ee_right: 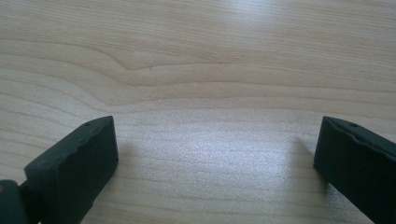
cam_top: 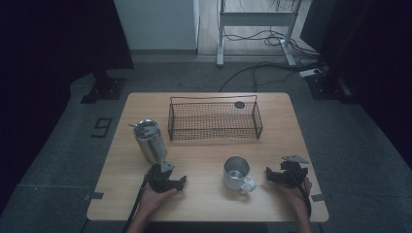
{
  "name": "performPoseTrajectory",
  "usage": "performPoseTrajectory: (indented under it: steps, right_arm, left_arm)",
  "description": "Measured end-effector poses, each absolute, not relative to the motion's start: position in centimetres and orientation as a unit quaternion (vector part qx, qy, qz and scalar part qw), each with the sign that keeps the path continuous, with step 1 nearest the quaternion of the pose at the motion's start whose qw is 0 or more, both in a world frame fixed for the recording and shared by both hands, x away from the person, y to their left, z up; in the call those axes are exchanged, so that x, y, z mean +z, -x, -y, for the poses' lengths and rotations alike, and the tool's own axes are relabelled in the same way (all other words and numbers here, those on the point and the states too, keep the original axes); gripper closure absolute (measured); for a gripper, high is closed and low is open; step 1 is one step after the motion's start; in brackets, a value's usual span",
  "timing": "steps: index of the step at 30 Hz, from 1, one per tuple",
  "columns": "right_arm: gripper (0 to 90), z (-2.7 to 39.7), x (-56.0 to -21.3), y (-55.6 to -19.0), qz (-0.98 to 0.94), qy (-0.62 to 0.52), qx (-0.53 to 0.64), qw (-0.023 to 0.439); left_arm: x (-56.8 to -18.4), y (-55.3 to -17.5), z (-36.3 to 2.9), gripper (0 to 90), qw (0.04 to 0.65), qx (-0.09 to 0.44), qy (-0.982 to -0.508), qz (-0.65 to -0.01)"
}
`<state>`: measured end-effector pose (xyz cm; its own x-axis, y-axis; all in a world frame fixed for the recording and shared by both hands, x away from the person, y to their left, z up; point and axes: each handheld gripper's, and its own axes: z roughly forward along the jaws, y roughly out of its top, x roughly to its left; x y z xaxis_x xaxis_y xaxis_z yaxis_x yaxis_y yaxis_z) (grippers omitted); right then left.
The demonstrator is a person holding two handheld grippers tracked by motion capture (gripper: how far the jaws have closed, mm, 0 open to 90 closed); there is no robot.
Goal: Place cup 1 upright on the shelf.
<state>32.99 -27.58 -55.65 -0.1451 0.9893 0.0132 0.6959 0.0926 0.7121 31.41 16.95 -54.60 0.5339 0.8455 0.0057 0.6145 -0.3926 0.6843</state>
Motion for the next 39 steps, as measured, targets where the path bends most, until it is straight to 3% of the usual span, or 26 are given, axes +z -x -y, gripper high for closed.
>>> performPoseTrajectory:
  steps: [15,39]
  right_arm:
    - [0.0,27.7,-55.7,-33.0,-0.696,-0.605,0.296,0.249]
    - [0.0,27.8,-55.7,-33.0,-0.691,-0.611,0.295,0.25]
  left_arm:
    - [-51.7,-30.7,-19.5,14.9,0.376,0.185,-0.783,-0.46]
    - [-50.0,-30.3,-22.3,13.8,0.397,0.208,-0.75,-0.487]
